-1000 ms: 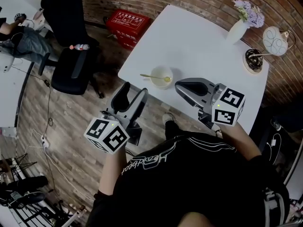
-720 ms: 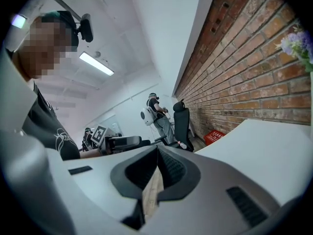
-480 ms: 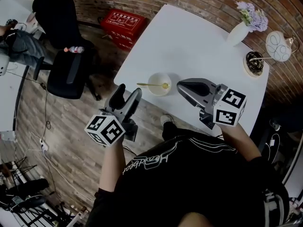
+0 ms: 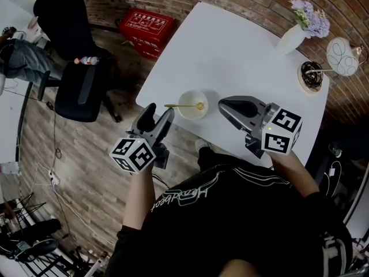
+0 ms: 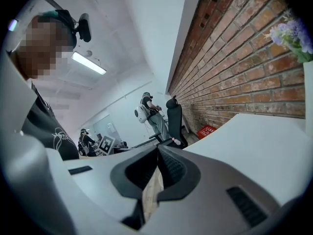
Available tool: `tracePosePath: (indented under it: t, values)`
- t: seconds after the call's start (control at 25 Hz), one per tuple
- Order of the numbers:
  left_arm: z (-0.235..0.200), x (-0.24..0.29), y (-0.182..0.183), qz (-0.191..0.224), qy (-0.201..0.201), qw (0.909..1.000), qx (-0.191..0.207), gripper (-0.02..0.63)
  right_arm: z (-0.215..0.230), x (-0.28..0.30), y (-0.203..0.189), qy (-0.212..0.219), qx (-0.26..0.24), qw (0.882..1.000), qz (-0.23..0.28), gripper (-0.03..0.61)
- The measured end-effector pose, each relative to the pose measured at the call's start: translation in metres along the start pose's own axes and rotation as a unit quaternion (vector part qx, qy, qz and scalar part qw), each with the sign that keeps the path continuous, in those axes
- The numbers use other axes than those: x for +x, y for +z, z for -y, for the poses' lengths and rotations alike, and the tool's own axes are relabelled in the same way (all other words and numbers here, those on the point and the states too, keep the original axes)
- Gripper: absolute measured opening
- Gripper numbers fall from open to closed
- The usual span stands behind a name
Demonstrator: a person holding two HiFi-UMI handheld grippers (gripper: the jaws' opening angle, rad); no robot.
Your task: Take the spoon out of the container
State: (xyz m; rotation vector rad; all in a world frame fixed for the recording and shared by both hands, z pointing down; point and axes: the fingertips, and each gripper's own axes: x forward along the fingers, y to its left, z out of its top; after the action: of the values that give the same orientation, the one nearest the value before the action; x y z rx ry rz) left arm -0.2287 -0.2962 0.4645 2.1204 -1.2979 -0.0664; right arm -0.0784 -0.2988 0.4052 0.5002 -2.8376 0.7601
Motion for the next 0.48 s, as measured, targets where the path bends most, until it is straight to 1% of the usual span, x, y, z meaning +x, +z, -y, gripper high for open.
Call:
tracePosePath:
  t: [0.28,0.48]
  values:
    - [-0.012,0.017,-0.017,-0.016,0.001,0.9997,-0.020,0.299,0.013,0.002,-0.001,-0.003,0.010,1.000,-0.001,-0.003]
    - [-0.015,0.024,-0.022,-0.017,-0.003,0.9994,-0.029,0.270,0.017,0.006,-0.001,-0.001,0.013,1.000,-0.004,-0.003]
